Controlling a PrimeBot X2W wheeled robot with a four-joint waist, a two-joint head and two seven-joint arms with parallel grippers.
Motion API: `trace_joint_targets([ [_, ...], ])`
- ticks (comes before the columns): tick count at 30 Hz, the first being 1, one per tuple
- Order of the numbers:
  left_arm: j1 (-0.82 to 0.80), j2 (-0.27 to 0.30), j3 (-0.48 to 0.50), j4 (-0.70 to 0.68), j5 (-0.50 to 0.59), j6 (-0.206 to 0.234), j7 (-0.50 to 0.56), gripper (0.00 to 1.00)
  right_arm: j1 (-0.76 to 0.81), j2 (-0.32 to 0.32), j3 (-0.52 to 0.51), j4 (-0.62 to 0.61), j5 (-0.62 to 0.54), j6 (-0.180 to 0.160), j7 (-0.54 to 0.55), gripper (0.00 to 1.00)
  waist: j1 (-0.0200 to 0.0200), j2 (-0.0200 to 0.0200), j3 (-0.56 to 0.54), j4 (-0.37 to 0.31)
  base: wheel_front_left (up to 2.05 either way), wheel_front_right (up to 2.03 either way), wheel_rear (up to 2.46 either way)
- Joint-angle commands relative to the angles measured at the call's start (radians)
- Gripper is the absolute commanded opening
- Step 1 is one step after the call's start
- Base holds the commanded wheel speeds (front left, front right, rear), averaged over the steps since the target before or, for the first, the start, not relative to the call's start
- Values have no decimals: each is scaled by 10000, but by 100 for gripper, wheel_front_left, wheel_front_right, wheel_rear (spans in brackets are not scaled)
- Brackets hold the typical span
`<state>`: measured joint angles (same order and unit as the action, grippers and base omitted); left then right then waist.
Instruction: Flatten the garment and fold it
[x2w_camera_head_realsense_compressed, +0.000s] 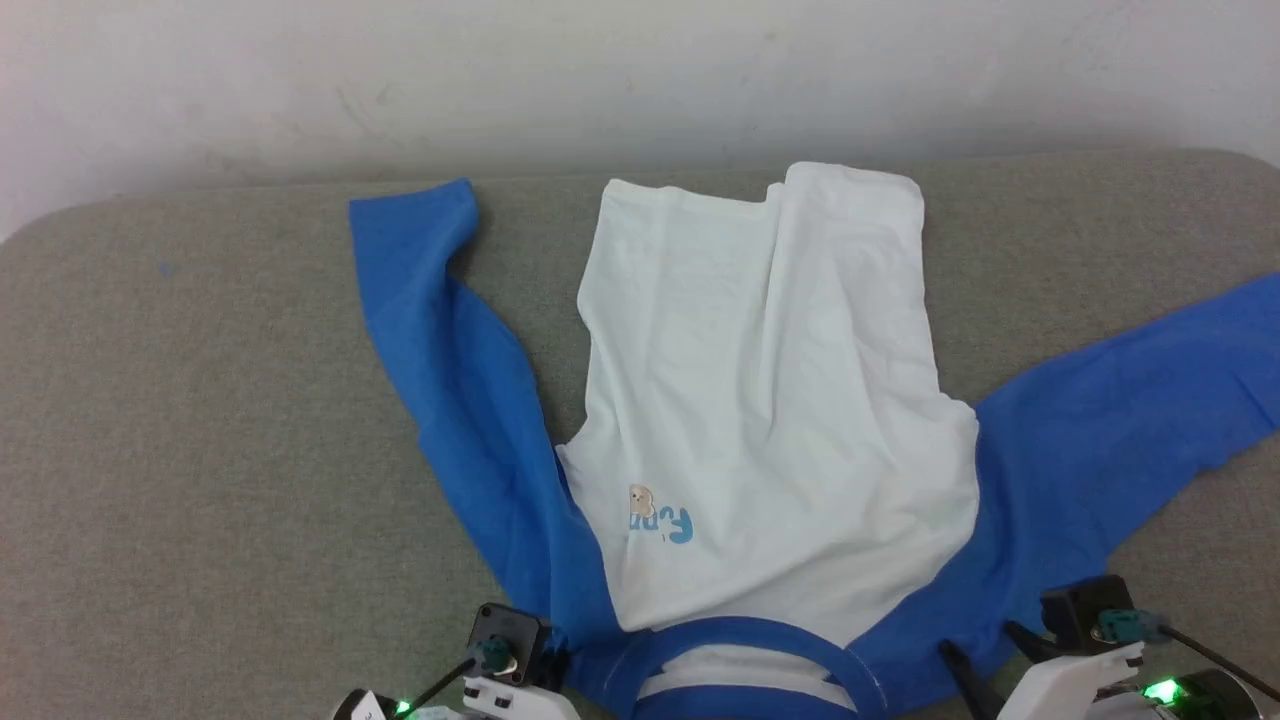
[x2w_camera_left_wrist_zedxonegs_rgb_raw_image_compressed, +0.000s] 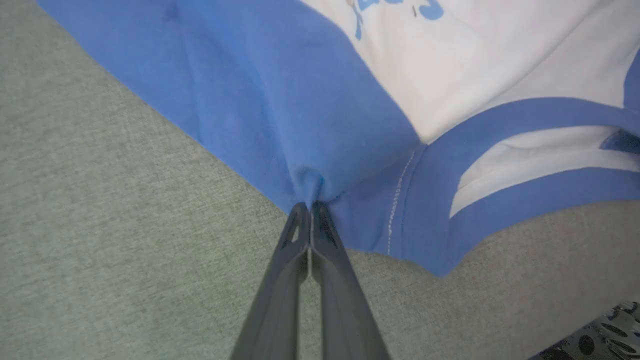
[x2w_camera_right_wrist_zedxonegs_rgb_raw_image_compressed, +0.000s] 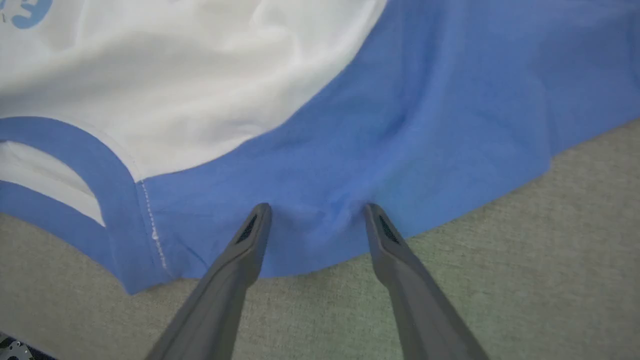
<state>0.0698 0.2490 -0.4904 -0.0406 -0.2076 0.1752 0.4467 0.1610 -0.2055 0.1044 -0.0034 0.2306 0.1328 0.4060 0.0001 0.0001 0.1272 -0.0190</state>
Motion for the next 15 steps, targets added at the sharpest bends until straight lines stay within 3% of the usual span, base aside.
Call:
trace_joint_targets([
  [1, -80, -45, -28, 14, -54, -83, -88, 0, -211, -41, 49, 170, -84, -21, 59, 100, -1, -1, 53, 15, 0, 0, 0],
  [10, -316, -34, -110, 193, -86, -206, -367, 0, -804, -83, 580, 1524, -300, -21, 73, 100, -1, -1, 323, 139, 0, 0, 0],
  [11, -337, -30, -106, 221, -106, -222, -397, 0, -827, -123, 710, 1641, -276, -21, 95, 95, -1, -1, 343, 151, 0, 0, 0],
  [12, -356, -21, -105, 257, -125, -242, -421, 0, -841, -175, 858, 1742, -236, -21, 121, 0, -1, -1, 359, 162, 0, 0, 0],
  [15, -395, -6, -103, 368, -224, -323, -484, 0, -867, -359, 1136, 1894, -35, -21, 130, 0, -1, -1, 334, 172, 0, 0, 0],
])
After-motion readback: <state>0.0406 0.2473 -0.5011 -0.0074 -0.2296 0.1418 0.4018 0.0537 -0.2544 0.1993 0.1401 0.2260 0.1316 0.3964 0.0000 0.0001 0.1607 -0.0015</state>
